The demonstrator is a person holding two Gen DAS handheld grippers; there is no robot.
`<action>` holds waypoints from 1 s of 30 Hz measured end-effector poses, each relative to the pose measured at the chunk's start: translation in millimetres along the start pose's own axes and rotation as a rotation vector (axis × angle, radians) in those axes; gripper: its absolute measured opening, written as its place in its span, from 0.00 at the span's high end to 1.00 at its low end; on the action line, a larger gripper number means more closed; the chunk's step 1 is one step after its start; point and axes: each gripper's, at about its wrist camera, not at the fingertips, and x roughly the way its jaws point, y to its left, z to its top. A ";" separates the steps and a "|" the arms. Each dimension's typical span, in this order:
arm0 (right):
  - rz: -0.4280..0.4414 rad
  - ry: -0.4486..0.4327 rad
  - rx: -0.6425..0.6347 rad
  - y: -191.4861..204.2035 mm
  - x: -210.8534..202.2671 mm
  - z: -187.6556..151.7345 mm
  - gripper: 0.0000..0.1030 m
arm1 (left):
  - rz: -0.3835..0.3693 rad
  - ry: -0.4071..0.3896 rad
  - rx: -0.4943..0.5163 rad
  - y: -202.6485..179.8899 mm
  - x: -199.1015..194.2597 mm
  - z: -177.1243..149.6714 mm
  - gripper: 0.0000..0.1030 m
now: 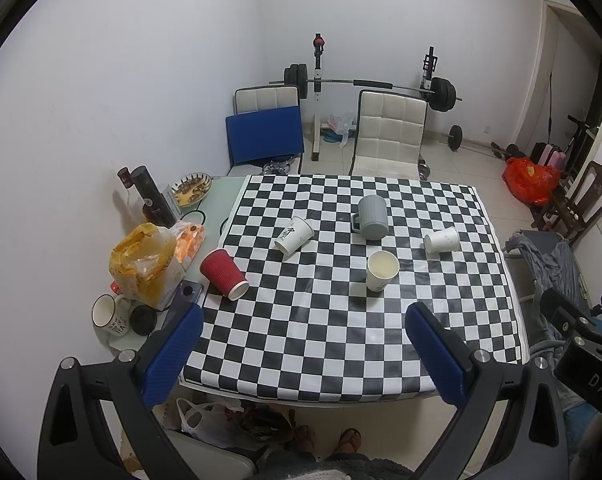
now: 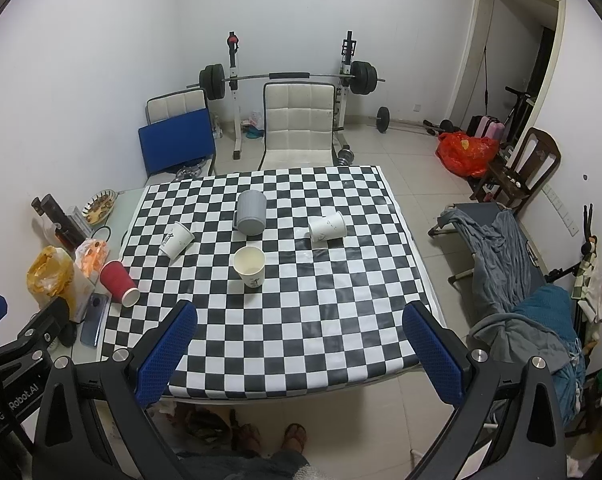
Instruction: Flip cup upright
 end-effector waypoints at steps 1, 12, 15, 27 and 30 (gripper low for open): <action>0.001 0.000 0.001 -0.3 -0.1 -0.1 0.00 | -0.002 0.000 0.000 0.2 -0.1 0.0 0.00; -0.001 0.001 -0.003 1.2 0.0 0.3 0.00 | -0.005 0.001 -0.001 0.4 -0.1 0.4 0.00; -0.001 0.001 -0.002 2.3 0.3 0.6 0.00 | -0.006 0.003 -0.002 0.6 -0.4 0.3 0.00; -0.002 0.002 -0.003 6.9 0.2 1.4 0.00 | -0.007 0.001 -0.003 -2.9 -3.0 -2.1 0.00; -0.003 0.002 -0.004 8.0 0.0 1.6 0.00 | -0.008 0.002 -0.002 -1.6 -2.8 -1.8 0.00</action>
